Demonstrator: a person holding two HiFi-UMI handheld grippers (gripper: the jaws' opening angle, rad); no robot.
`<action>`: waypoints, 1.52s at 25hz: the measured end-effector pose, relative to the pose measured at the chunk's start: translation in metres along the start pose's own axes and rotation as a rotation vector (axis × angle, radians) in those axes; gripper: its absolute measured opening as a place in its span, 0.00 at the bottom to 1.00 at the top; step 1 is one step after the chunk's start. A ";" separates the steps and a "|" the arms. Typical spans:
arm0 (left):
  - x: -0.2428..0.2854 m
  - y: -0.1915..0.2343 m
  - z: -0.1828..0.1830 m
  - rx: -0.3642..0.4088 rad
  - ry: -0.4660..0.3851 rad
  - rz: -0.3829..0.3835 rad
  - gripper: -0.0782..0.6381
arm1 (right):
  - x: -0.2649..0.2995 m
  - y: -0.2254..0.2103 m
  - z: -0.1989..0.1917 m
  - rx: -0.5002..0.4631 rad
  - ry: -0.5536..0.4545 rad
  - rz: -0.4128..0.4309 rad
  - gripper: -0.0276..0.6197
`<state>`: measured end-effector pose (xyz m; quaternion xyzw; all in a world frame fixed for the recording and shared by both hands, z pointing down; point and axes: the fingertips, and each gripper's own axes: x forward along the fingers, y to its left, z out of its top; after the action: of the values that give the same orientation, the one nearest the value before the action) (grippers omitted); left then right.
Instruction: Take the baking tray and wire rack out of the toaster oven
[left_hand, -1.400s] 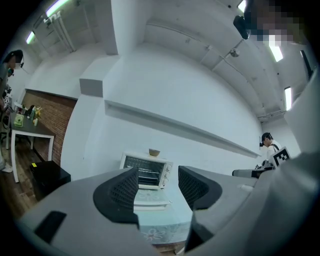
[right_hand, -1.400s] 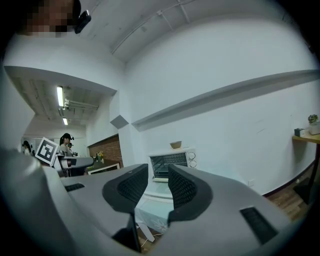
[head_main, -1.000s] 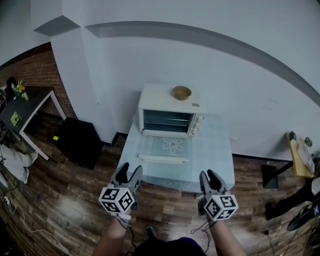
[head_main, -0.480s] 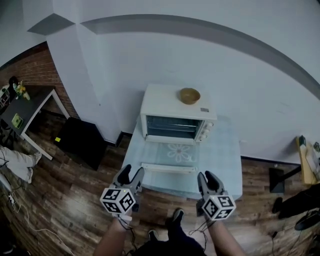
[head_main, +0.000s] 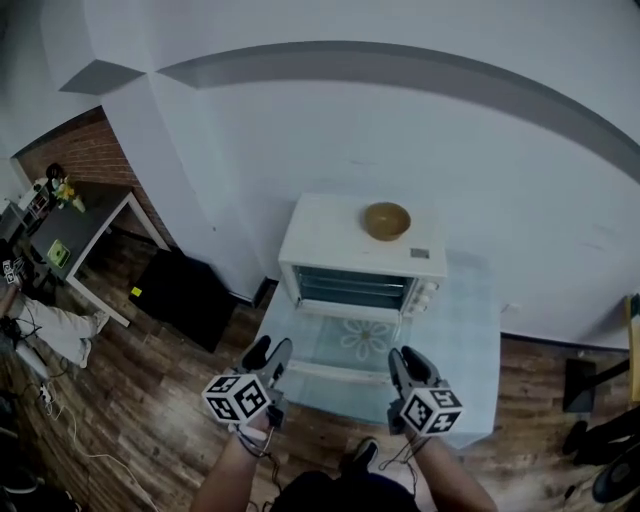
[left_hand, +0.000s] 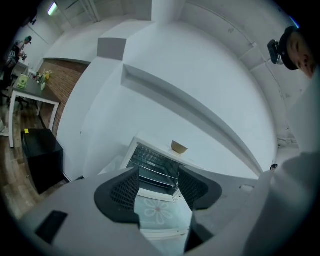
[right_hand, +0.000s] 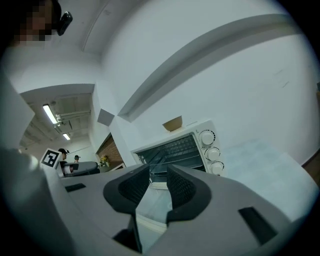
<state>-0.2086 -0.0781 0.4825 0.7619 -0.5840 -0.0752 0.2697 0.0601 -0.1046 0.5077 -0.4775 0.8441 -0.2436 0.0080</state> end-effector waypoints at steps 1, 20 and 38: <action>0.007 0.001 -0.002 -0.018 0.005 0.002 0.44 | 0.006 -0.005 0.002 0.021 0.004 0.006 0.22; 0.166 0.082 -0.056 -0.510 0.192 -0.058 0.37 | 0.123 -0.083 -0.025 0.530 -0.022 -0.171 0.21; 0.277 0.118 -0.098 -0.687 0.195 -0.010 0.36 | 0.224 -0.147 -0.057 0.746 -0.052 -0.249 0.24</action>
<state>-0.1813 -0.3248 0.6800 0.6332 -0.4925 -0.1953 0.5642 0.0419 -0.3256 0.6684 -0.5467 0.6328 -0.5205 0.1725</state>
